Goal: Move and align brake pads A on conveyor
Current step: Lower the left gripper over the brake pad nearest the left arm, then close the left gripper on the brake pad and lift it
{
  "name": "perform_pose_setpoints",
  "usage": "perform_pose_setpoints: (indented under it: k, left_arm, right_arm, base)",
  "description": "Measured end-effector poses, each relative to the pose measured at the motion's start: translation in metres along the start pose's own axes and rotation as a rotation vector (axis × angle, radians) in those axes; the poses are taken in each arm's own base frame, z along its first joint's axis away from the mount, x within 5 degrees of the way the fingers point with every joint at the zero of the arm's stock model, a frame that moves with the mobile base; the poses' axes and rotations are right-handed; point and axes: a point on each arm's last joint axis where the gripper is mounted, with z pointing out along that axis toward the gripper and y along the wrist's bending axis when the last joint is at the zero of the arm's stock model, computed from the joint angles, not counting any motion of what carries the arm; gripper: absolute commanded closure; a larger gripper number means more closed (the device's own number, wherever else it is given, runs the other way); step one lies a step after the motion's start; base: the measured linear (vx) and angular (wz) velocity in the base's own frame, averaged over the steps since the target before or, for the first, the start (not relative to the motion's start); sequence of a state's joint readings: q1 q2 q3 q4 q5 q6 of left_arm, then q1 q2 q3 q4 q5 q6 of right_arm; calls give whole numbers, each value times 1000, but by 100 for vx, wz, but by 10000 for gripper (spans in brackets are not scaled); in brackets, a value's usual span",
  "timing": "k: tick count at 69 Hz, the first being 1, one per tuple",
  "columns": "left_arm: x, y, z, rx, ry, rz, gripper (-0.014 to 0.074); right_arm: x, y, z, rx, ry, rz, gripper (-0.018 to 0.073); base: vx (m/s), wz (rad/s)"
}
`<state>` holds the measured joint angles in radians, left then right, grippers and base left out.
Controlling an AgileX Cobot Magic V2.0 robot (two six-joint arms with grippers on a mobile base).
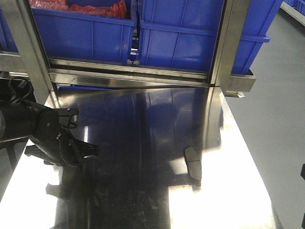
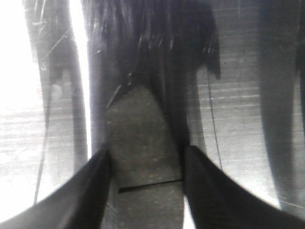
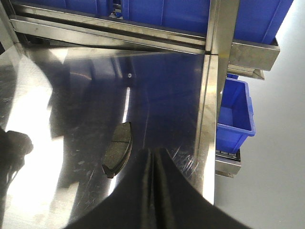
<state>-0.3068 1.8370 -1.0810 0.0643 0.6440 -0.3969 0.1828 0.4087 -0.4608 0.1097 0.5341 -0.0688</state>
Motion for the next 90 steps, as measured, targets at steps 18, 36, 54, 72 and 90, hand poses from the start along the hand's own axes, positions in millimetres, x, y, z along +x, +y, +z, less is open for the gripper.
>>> perform_pose_setpoints:
  k: [18,36,54,72,90]
  left_arm:
    - [0,0,0,1,-4,0,398]
    - [-2,1,-7,-3,-30,15,398]
    - [-6,3,-43,11,-136,37,398]
    - [-4,4,-45,7,-137,43,398]
    - [-3,3,-47,9,-140,54,398]
  right_arm:
    - [0,0,0,0,0,0,565]
    - [0,0,0,0,0,0,565]
    - [0,0,0,0,0,0,565]
    - [0,0,0,0,0,0,565]
    - [0,0,0,0,0,0,565]
  base:
    - [0,0]
    - [0,0]
    - [0,0]
    - [0,0]
    - [0,0]
